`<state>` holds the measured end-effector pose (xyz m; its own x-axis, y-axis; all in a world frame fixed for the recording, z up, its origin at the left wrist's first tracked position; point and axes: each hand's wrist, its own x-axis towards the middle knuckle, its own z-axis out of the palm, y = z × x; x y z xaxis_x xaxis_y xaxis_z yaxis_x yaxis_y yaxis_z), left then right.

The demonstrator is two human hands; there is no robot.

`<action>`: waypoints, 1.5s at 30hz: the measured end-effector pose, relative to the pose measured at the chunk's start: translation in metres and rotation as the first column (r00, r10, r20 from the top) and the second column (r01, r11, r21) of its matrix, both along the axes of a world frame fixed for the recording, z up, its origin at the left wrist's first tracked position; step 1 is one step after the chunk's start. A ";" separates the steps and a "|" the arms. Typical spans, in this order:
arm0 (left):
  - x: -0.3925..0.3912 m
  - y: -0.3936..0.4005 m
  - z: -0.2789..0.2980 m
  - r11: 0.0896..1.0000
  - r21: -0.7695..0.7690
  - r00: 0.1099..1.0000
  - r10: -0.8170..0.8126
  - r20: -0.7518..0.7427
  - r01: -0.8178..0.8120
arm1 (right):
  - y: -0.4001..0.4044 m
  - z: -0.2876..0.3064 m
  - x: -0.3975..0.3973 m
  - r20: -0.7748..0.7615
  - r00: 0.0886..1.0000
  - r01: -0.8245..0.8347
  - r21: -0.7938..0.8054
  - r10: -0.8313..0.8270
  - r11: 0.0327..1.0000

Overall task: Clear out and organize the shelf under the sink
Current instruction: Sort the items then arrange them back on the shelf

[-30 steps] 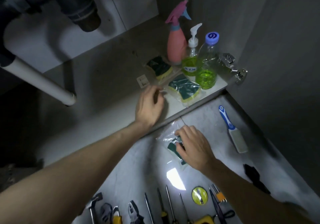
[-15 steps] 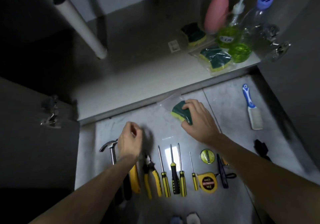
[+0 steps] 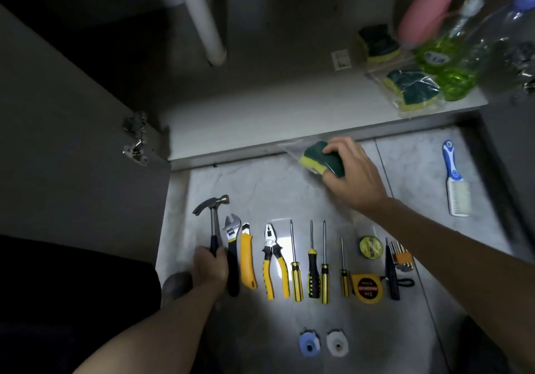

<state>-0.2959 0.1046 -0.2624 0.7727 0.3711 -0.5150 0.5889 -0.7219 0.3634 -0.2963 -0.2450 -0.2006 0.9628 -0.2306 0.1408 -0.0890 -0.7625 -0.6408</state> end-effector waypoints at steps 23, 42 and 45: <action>0.136 -0.171 0.131 0.908 -0.069 0.834 -0.347 0.429 0.413 | -0.144 0.061 0.107 -0.112 0.897 0.306 -0.543 -0.428 0.782; 0.246 -0.111 0.102 0.958 0.076 0.894 -0.286 0.346 0.277 | 0.042 -0.003 0.032 -0.394 0.914 -0.059 0.118 0.101 0.991; 0.263 -0.087 0.102 0.963 0.104 0.896 -0.269 0.352 0.248 | 0.088 -0.022 0.006 -0.465 0.871 -0.122 0.104 0.156 0.987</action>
<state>-0.0331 0.0172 -0.1606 0.9739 0.1526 -0.1680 0.2152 -0.8560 0.4701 -0.2905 -0.1567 -0.2223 0.9340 -0.0820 -0.3479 -0.2894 -0.7447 -0.6014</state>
